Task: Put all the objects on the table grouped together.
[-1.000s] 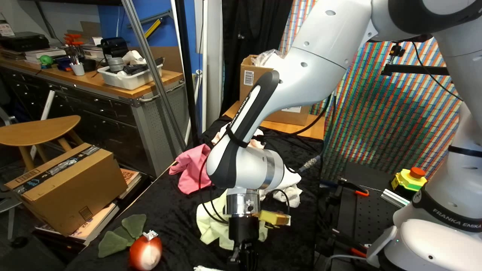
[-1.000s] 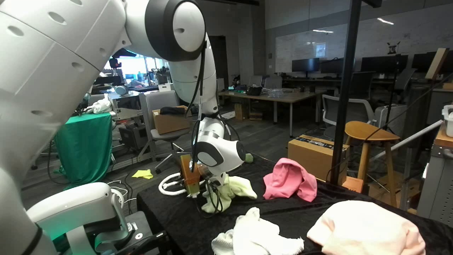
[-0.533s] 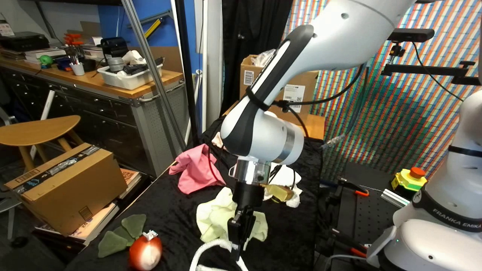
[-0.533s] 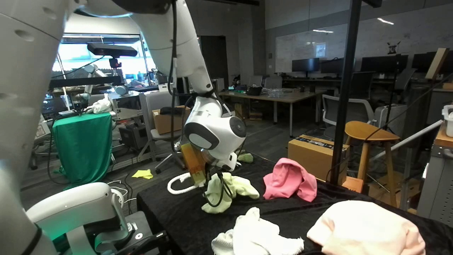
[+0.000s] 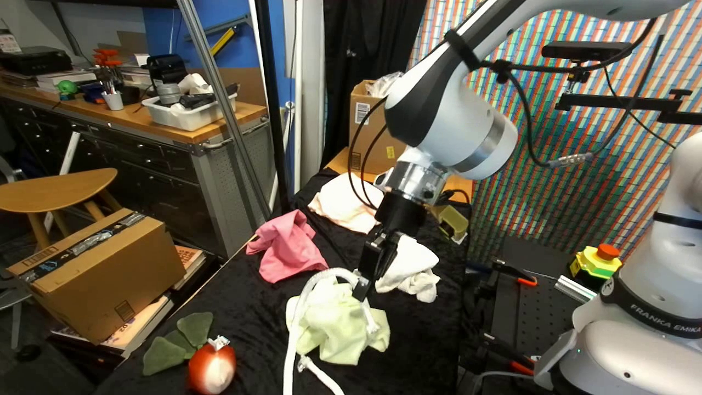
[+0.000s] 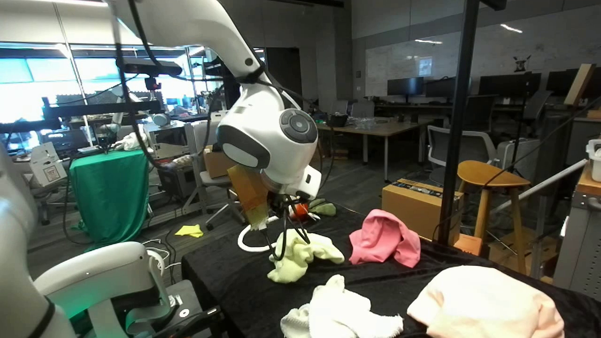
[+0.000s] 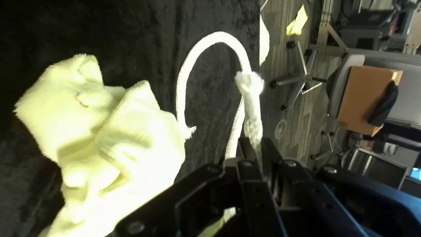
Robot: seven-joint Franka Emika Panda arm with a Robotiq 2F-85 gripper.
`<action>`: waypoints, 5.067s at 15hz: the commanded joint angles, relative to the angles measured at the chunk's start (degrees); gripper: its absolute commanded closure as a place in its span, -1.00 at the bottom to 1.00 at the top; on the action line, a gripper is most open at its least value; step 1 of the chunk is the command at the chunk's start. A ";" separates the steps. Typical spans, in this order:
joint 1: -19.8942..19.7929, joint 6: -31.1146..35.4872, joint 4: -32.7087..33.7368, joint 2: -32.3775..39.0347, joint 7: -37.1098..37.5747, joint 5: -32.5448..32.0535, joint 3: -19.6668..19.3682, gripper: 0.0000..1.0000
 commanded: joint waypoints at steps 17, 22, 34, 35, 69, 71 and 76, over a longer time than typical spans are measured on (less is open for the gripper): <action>-10.71 22.67 -9.60 -34.51 18.40 -4.76 -1.08 0.89; -19.27 22.57 -9.73 -34.46 28.15 -13.92 3.69 0.89; -37.24 8.56 -10.90 -24.46 37.68 -35.36 27.02 0.89; -37.47 8.30 -10.93 -23.72 38.10 -35.99 29.15 0.89; -63.92 14.32 -7.83 -10.51 56.79 -54.24 69.92 -0.77; -62.64 11.58 -6.76 -11.76 56.55 -53.85 67.67 -1.00; -52.60 4.32 -2.89 -11.30 58.80 -60.89 53.68 -1.00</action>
